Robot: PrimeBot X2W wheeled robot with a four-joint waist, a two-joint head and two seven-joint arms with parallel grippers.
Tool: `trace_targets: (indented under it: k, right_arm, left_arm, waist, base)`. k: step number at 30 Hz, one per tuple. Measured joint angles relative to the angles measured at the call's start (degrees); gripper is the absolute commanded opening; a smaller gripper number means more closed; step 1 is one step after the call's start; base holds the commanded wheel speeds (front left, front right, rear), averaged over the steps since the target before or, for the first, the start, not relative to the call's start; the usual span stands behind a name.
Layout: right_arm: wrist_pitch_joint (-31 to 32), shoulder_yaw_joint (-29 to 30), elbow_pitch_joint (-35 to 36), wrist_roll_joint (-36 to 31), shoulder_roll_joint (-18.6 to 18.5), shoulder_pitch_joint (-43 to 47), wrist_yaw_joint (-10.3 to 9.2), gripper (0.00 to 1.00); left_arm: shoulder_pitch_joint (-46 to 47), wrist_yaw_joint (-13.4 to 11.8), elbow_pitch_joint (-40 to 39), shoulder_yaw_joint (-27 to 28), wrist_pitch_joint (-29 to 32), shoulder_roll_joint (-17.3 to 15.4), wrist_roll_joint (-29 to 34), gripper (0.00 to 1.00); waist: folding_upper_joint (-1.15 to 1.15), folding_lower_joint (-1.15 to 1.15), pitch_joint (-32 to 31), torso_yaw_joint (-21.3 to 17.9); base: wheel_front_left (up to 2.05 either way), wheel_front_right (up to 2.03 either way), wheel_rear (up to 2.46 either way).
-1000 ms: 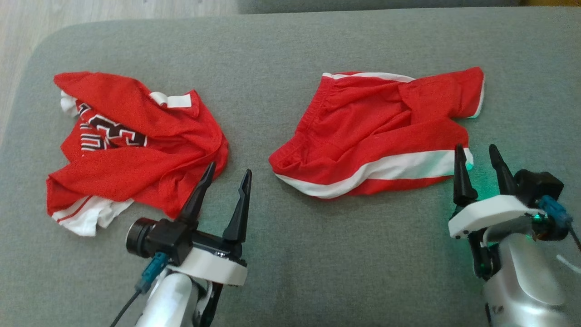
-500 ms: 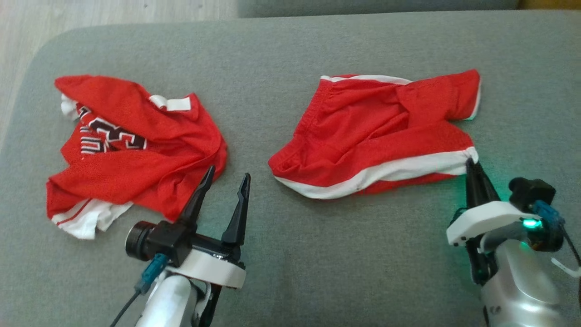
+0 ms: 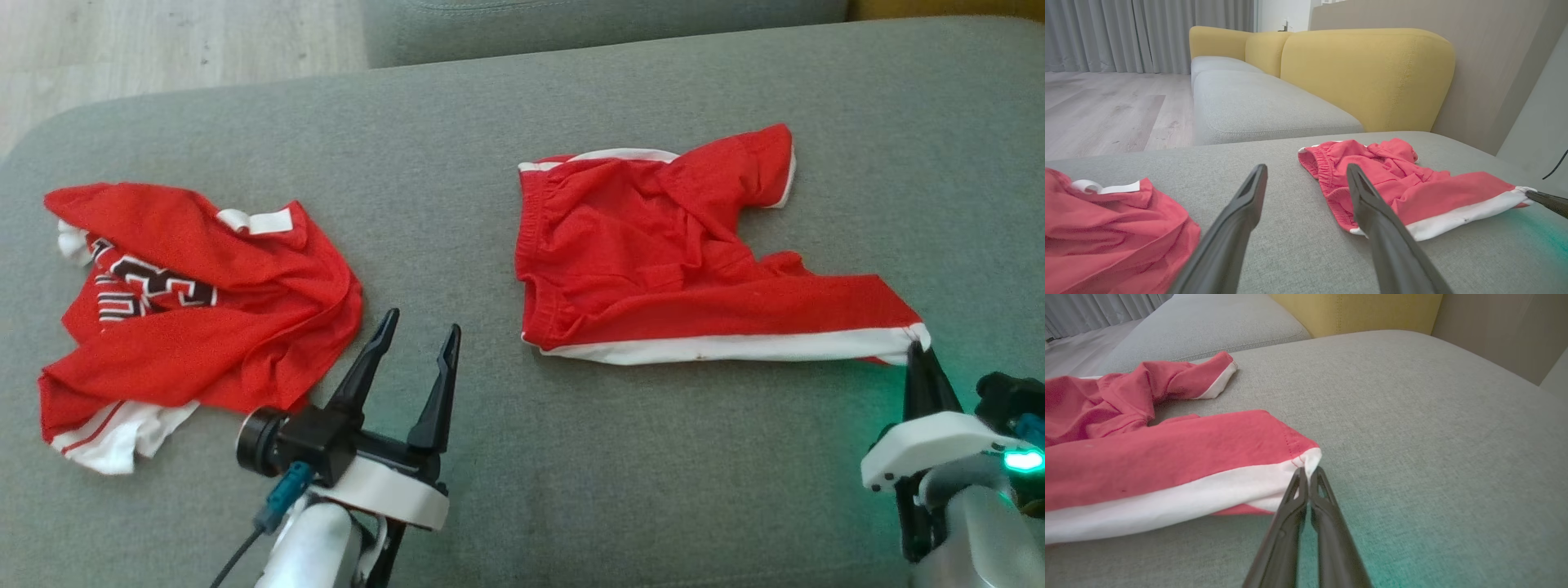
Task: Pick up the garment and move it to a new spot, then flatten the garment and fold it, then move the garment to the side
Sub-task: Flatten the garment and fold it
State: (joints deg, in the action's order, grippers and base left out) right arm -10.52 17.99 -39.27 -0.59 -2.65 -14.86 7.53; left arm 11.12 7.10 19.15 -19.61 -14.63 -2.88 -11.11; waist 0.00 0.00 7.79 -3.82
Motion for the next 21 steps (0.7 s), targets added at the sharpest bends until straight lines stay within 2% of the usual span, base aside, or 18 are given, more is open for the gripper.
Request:
trace_targets:
  k: [2,3,4,10,14,16,17,21]
  right_arm:
    - [0.5,0.4,0.7,-0.5,0.1,0.3,0.0,0.0]
    - [0.4,0.7,1.3,-0.6,0.1,0.4,0.0,0.14]
    - [0.3,0.6,1.9,-0.1,0.1,0.3,0.0,1.0]
    - [-3.4,-7.4,9.9,5.4,0.1,0.3,0.0,1.0]
    - [-3.8,-10.0,17.3,7.4,0.1,2.6,0.0,1.0]
    - [-3.9,-9.9,20.5,8.1,0.1,5.0,0.0,1.0]
    - [-3.9,-9.9,20.5,8.1,0.1,5.0,0.0,1.0]
    - [-3.9,-10.0,22.5,8.7,0.1,7.6,0.0,1.0]
  left_arm:
    - [0.0,0.0,0.2,-0.5,0.0,0.0,0.0,1.0]
    - [0.0,0.0,0.2,-0.7,0.0,0.0,0.0,1.0]
    - [0.0,0.0,0.2,-0.8,0.0,0.0,0.0,1.0]
    - [0.0,0.0,0.0,-0.8,0.0,0.0,0.0,1.0]
    - [0.1,0.1,-0.5,-1.7,0.0,-0.1,0.0,1.0]
    - [0.5,0.1,0.4,-5.0,0.0,-0.8,0.6,1.0]
    - [0.5,0.1,0.4,-5.0,0.0,-0.8,0.6,1.0]
    - [3.9,0.5,3.9,-12.5,0.0,-3.2,1.1,1.0]
  waist:
    - [0.0,0.0,0.1,-0.4]
    - [0.0,0.0,0.1,-0.6]
    - [0.0,0.0,0.2,-0.7]
    - [0.0,0.0,0.0,-0.9]
    - [0.0,0.0,0.0,-0.7]
    - [0.0,0.0,0.6,-0.5]
    - [0.0,0.0,0.6,-0.5]
    - [0.0,0.01,1.8,-0.5]
  base:
    - [0.0,0.0,0.0]
    - [0.0,0.0,0.0]
    - [0.0,0.0,0.0]
    - [0.0,0.0,0.0]
    - [0.0,0.0,0.0]
    - [0.0,0.0,0.0]
    - [0.0,0.0,0.0]
    - [0.0,0.0,0.0]
